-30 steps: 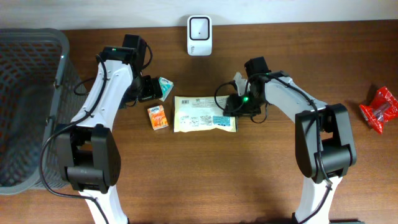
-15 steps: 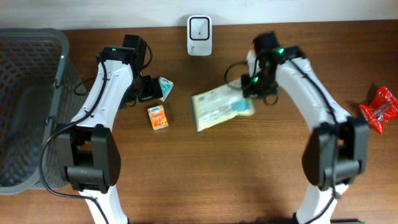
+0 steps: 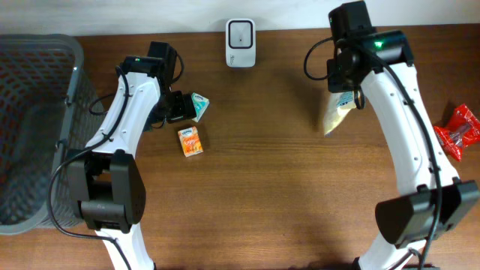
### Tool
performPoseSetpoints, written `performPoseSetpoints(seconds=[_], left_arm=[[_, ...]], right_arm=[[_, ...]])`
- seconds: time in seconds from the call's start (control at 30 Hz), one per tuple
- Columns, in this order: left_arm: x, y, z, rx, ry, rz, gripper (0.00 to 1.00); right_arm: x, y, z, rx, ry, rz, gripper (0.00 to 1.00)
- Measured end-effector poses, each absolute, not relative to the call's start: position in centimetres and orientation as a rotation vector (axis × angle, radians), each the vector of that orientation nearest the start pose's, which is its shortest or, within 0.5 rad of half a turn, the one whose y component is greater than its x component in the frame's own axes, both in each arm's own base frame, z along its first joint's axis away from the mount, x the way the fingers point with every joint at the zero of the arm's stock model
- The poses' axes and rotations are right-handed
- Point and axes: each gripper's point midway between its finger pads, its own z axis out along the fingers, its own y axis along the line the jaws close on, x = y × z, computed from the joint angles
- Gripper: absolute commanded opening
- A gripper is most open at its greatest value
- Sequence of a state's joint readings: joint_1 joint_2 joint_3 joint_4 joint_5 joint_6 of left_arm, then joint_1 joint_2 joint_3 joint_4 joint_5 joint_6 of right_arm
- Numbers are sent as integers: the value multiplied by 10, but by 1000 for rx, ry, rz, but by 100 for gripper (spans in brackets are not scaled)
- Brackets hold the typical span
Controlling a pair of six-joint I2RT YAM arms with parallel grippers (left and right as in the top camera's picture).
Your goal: Scan the item barcode
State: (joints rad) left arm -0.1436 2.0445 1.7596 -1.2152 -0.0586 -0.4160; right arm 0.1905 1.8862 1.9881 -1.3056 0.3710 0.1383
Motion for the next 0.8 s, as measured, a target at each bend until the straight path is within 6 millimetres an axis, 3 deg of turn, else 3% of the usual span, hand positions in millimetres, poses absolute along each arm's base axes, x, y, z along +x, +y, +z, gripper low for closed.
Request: performPoseSetpoints(seconds=[0.2, 0.37, 0.47, 0.7, 0.73, 0.8], left_arm=[[407, -49, 92, -418, 3028, 56, 99], [407, -49, 92, -418, 3028, 56, 99], [407, -49, 92, -418, 3028, 56, 99], [407, -49, 92, -418, 3028, 56, 99], [407, -49, 92, -418, 3028, 56, 99], [407, -49, 92, -418, 3029, 56, 99]], right_arm=[[432, 18, 198, 2, 2776, -466, 4], [430, 29, 192, -27, 2797, -430, 4], [427, 57, 190, -78, 2804, -350, 4], [422, 150, 168, -281, 2814, -121, 6], [421, 170, 158, -324, 2828, -48, 11], [418, 200, 143, -386, 2849, 74, 33]])
